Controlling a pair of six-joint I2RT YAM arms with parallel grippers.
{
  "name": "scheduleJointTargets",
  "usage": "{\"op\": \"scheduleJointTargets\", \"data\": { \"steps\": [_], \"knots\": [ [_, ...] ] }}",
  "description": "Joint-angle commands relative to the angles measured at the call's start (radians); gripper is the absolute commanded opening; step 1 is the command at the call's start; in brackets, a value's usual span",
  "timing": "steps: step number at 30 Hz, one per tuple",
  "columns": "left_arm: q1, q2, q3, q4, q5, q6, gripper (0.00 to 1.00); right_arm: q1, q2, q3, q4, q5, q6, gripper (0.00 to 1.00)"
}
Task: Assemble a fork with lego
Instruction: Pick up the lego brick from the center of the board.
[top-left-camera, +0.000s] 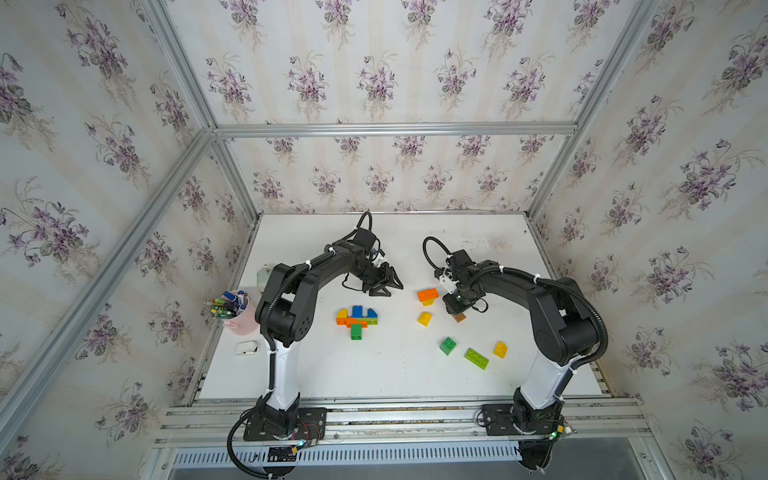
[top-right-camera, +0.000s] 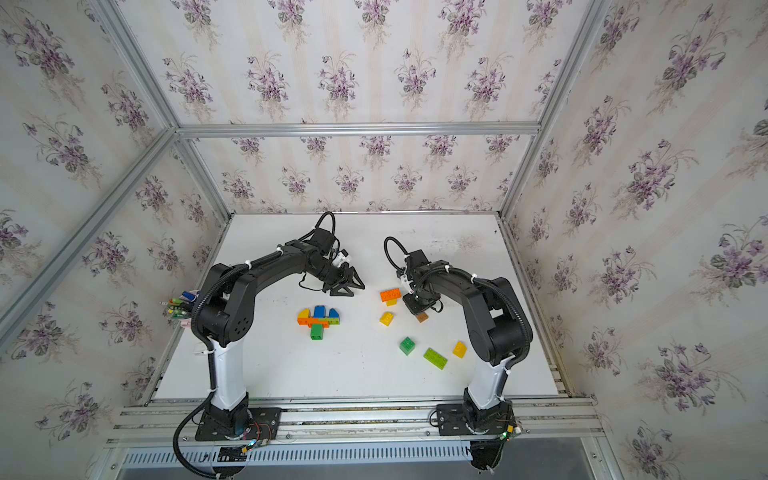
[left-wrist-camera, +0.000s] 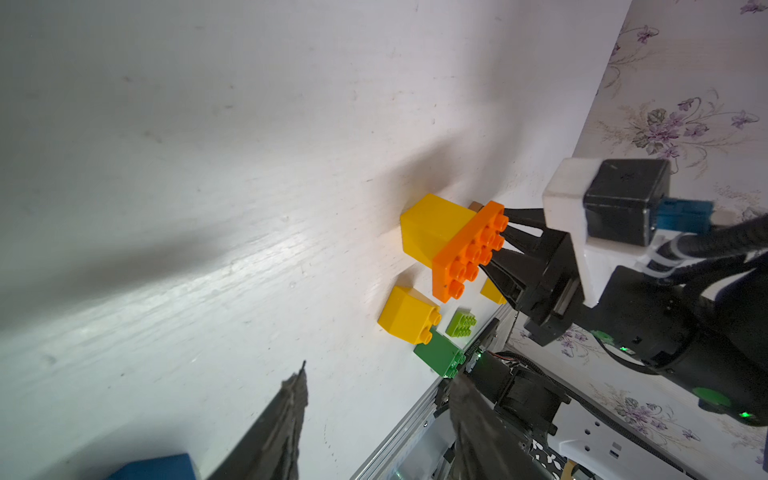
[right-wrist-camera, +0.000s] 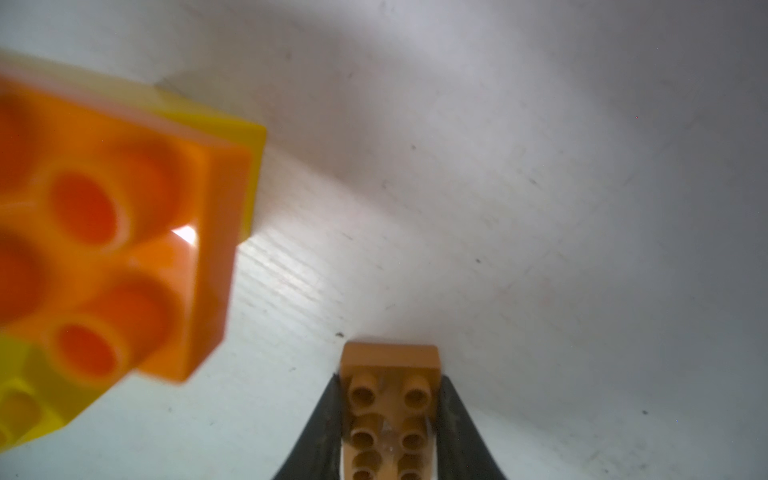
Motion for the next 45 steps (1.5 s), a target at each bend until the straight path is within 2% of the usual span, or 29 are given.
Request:
{"op": "scheduleJointTargets", "data": {
  "steps": [1,9,14,23,28,34,45],
  "knots": [
    [-0.001,-0.016,-0.006,0.021,0.009,-0.029,0.57,0.007,-0.017,-0.014,0.015,0.014,-0.011,0.27],
    [-0.004,-0.038,-0.028,0.042,0.003,-0.069,0.57,0.005,-0.084,-0.042,0.058,0.076,-0.058,0.25],
    [-0.005,-0.045,-0.034,0.043,-0.001,-0.077,0.57,0.000,-0.075,-0.005,0.124,0.042,-0.093,0.24],
    [-0.005,-0.070,-0.051,0.023,-0.023,-0.073,0.57,-0.010,0.074,0.191,0.147,0.035,-0.147,0.24],
    [-0.005,-0.072,-0.066,0.023,-0.031,-0.070,0.57,0.021,0.102,0.239,0.144,0.044,-0.152,0.23],
    [-0.005,-0.070,-0.067,0.024,-0.041,-0.070,0.57,0.062,0.054,0.186,0.157,0.040,-0.143,0.23],
    [-0.006,-0.070,-0.076,0.044,-0.035,-0.073,0.57,0.074,-0.003,0.132,0.111,0.059,-0.092,0.22]
  ]
}}
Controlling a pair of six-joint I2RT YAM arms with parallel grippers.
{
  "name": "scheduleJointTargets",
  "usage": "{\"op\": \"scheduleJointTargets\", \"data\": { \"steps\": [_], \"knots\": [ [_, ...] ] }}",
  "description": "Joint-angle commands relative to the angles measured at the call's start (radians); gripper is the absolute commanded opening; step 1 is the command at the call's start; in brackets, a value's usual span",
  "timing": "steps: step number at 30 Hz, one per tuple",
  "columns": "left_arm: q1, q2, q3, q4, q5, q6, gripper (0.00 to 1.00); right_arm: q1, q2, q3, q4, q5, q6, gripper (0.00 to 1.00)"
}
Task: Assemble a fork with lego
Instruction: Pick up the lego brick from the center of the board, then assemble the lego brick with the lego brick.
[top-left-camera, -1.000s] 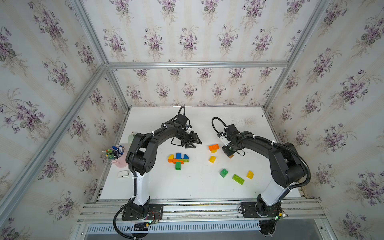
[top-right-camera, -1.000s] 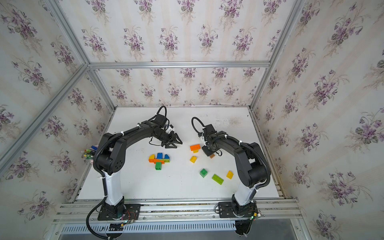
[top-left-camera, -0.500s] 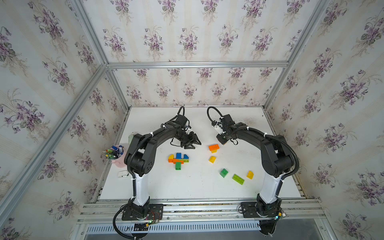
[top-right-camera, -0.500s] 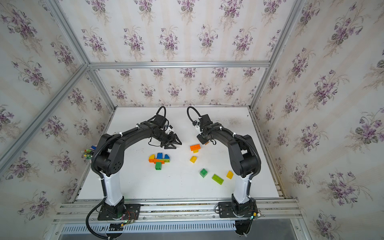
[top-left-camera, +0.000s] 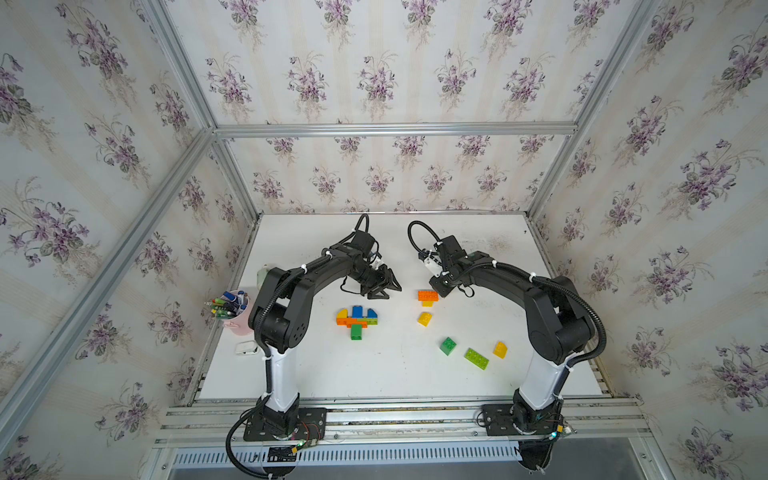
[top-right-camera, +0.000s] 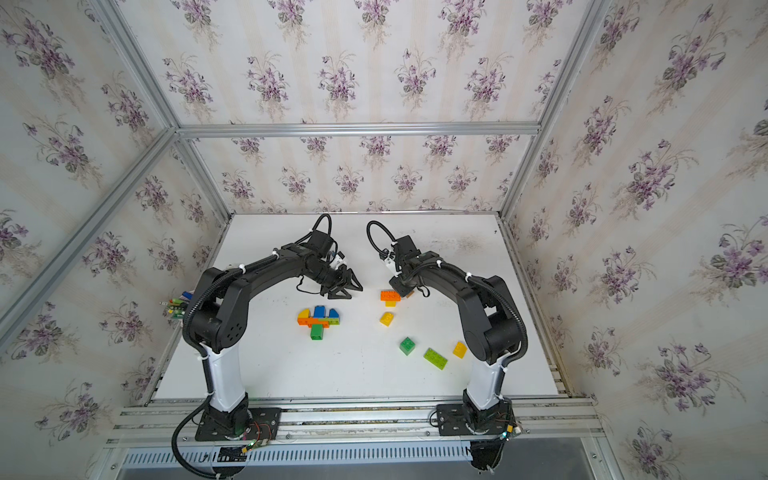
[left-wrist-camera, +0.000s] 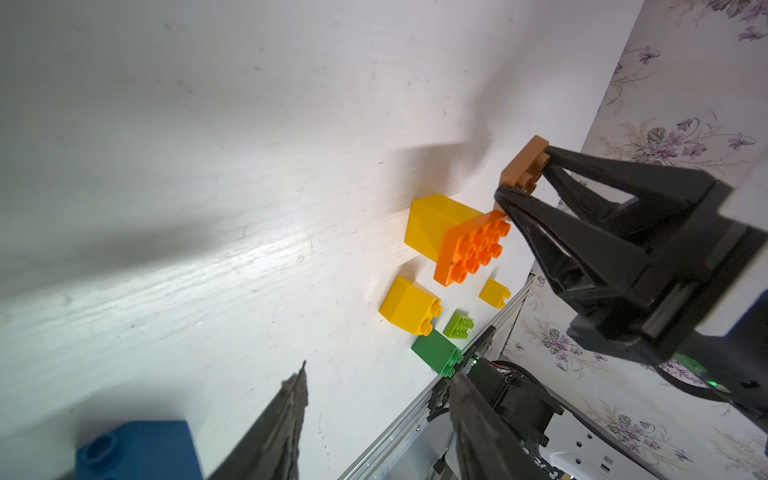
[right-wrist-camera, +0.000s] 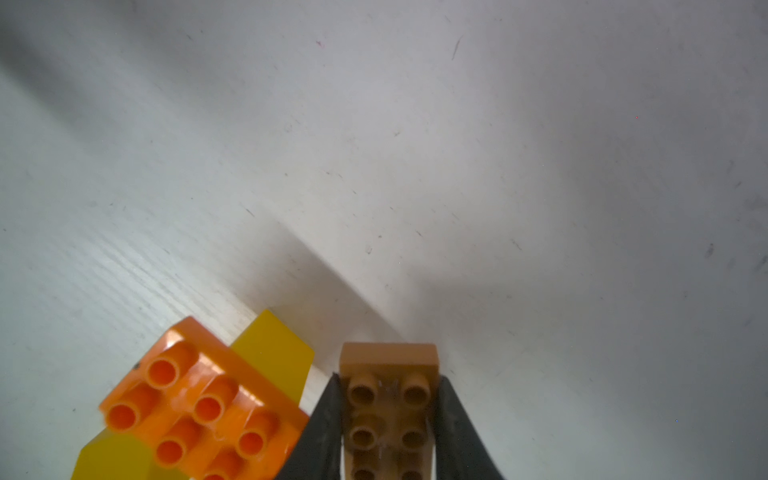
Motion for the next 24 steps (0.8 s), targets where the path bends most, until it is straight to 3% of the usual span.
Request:
{"op": "scheduleJointTargets", "data": {
  "steps": [1,15,20,24],
  "knots": [
    [0.000,-0.002,0.000,0.013,-0.002,-0.001,0.57,0.011,-0.027,-0.013,-0.018,0.000,0.018,0.22],
    [-0.027,0.026,0.034,0.025,0.013,-0.006,0.57,0.025,-0.126,-0.048,-0.082,0.079,-0.019,0.24],
    [-0.045,0.074,0.091,0.032,0.034,-0.010,0.56,0.026,-0.168,-0.029,-0.161,-0.021,-0.041,0.25],
    [-0.062,0.104,0.135,0.042,0.054,-0.008,0.50,0.027,-0.165,-0.017,-0.226,-0.134,-0.070,0.25]
  ]
}}
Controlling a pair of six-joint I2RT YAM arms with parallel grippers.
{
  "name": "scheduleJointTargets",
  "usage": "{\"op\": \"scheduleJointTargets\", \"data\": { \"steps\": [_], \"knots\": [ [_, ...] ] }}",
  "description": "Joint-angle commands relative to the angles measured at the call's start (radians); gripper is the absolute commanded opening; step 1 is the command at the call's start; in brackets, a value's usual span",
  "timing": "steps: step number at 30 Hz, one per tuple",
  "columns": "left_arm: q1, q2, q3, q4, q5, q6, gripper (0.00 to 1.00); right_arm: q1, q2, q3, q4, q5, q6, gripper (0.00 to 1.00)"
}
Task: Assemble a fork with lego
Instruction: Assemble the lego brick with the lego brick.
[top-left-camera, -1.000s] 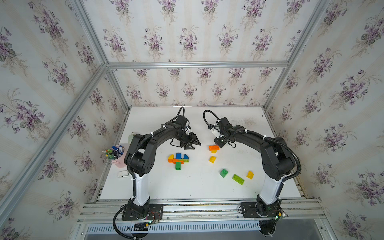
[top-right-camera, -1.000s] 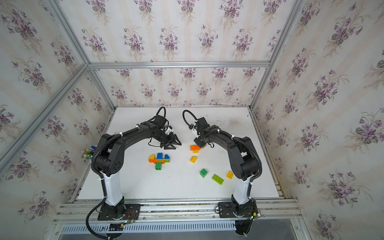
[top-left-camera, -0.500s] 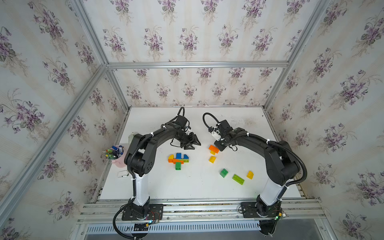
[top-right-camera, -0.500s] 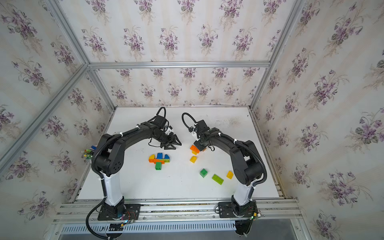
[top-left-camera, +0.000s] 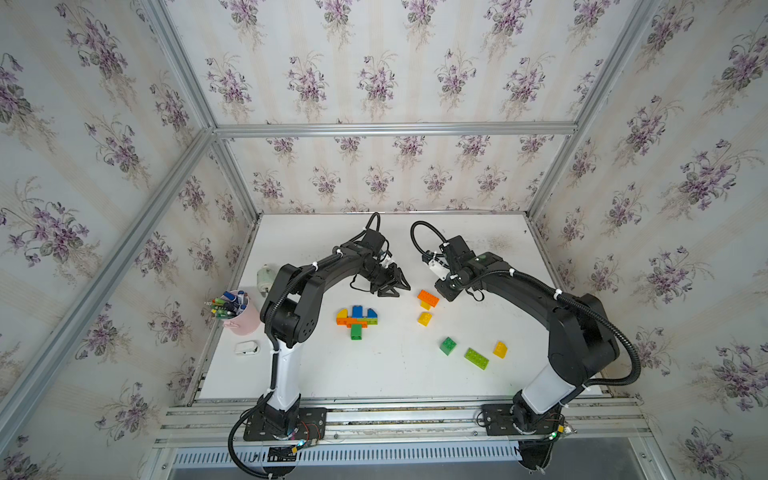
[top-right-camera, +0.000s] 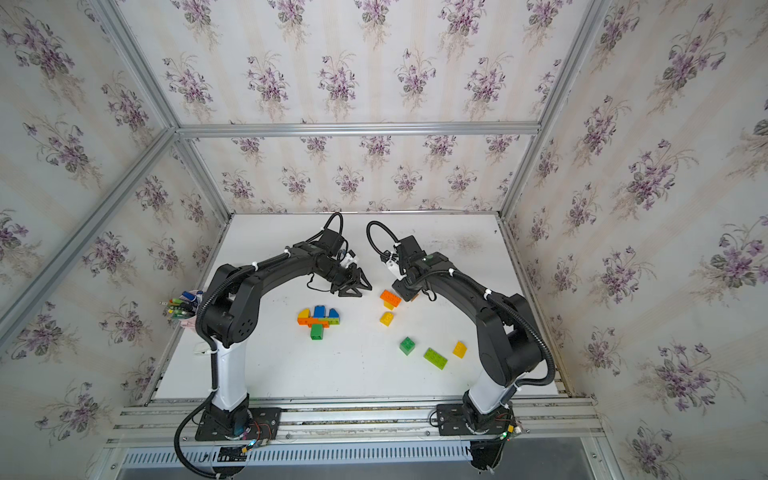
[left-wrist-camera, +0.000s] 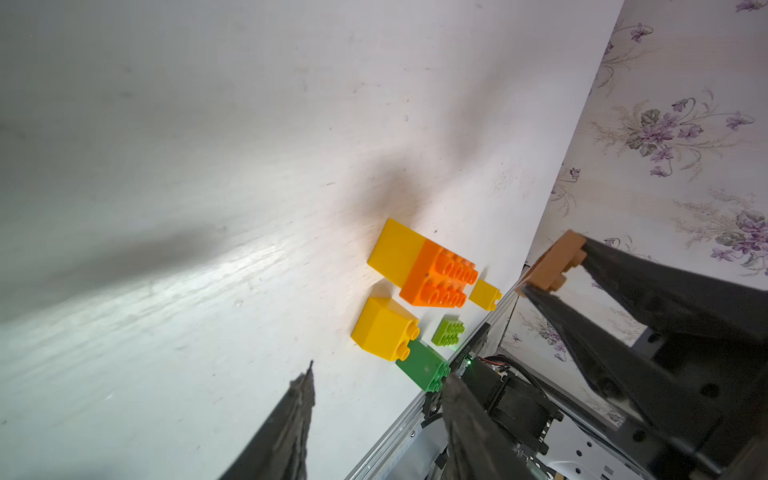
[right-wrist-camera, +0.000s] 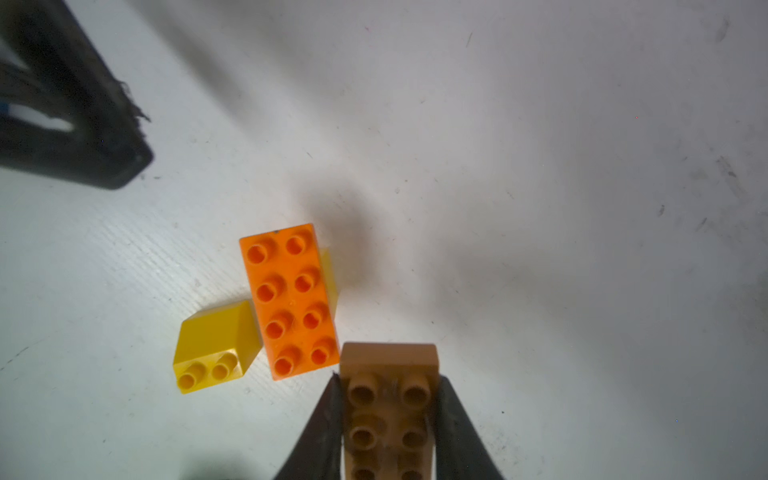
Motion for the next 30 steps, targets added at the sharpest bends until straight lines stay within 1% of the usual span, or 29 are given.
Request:
{"op": "scheduleJointTargets", "data": {
  "steps": [1,4,7,17,23,30],
  "knots": [
    [-0.012,0.019,0.031,0.016,0.032,0.001,0.48,0.001,-0.002,0.006,-0.083,-0.138,-0.052,0.25],
    [-0.015,0.024,0.033,0.014,0.038,0.006,0.46,0.004,0.008,0.007,-0.094,-0.175,-0.072,0.26],
    [-0.013,0.020,0.019,0.024,0.037,0.013,0.47,0.007,0.020,0.015,-0.099,-0.170,-0.089,0.27],
    [-0.006,0.032,0.002,0.076,0.065,-0.001,0.48,0.012,0.103,0.090,-0.165,-0.131,-0.110,0.27],
    [-0.002,0.035,-0.010,0.099,0.083,-0.009,0.48,0.013,0.126,0.124,-0.175,-0.115,-0.120,0.26],
    [-0.002,0.042,-0.020,0.115,0.090,-0.016,0.48,0.013,0.162,0.135,-0.184,-0.105,-0.133,0.26]
  ]
}}
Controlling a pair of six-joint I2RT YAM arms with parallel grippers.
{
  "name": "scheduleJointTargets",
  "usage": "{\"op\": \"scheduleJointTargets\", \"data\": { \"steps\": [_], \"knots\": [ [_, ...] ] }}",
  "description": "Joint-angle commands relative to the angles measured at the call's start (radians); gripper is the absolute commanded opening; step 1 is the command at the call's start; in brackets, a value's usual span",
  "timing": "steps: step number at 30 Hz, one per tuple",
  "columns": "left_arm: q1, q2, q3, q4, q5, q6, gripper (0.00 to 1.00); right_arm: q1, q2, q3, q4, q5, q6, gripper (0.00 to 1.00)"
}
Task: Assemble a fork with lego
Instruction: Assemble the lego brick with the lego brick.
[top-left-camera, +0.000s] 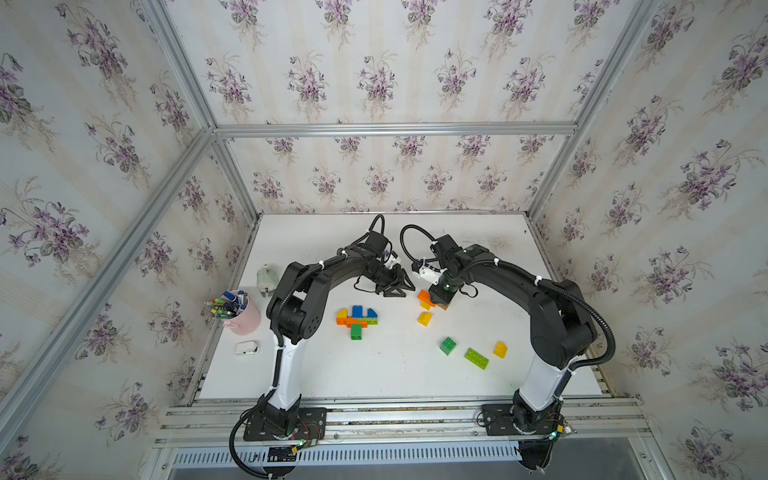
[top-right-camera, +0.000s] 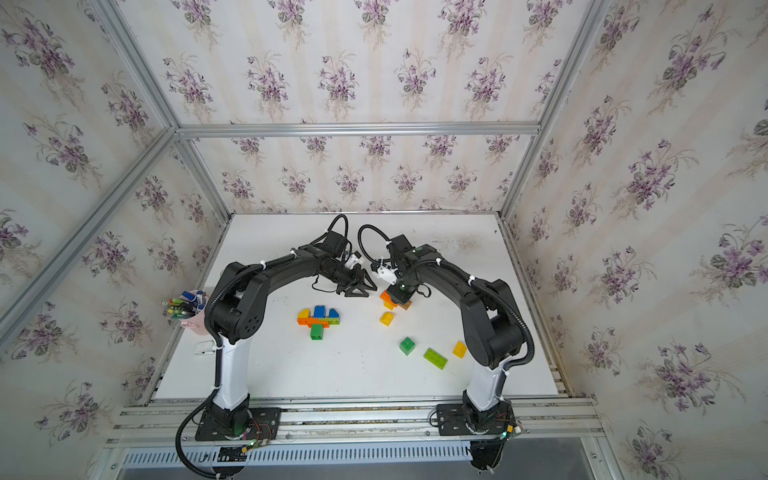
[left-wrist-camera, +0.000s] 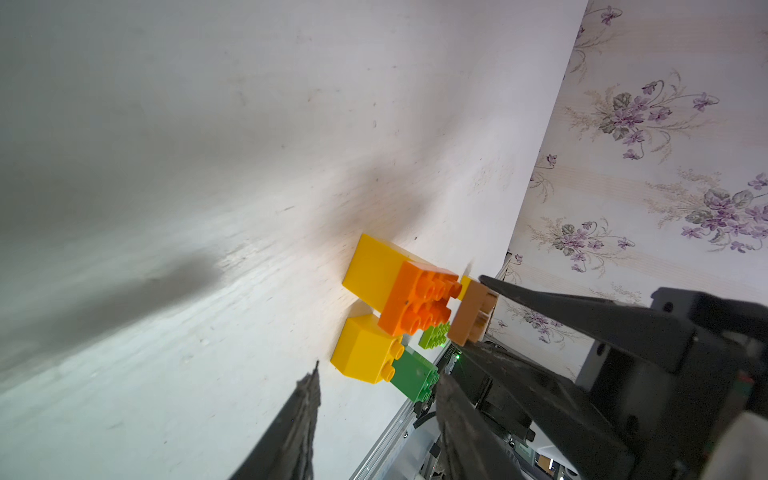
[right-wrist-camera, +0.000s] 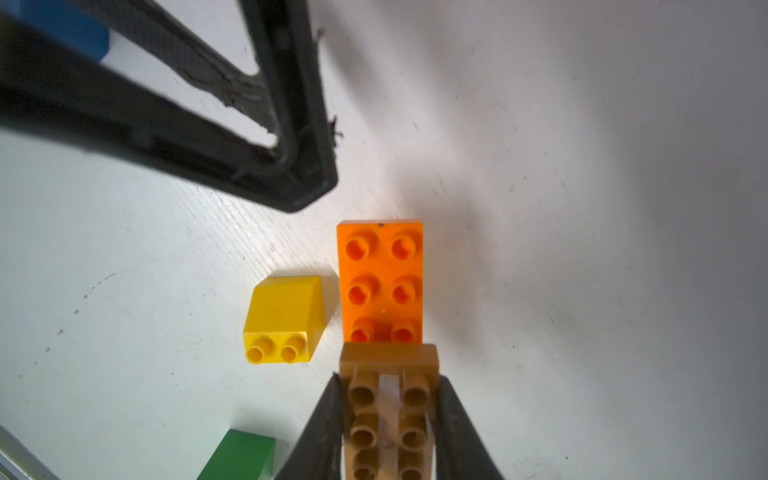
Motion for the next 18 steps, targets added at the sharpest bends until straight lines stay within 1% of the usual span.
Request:
{"op": "scheduleJointTargets", "data": {
  "steps": [1,8,12,18],
  "knots": [
    [0.002,0.003,-0.004,0.030,0.017,-0.013,0.48,0.000,0.016,0.005,-0.023,0.009,-0.025,0.26],
    [0.000,0.006,-0.030,0.067,0.025,-0.037,0.47,0.001,0.038,0.031,-0.030,-0.006,-0.029,0.26],
    [-0.007,0.017,-0.032,0.102,0.048,-0.058,0.44,0.002,0.043,0.031,-0.028,-0.012,-0.029,0.26],
    [-0.029,0.036,-0.030,0.145,0.080,-0.077,0.44,0.003,0.039,0.031,-0.027,-0.020,-0.026,0.25]
  ]
}}
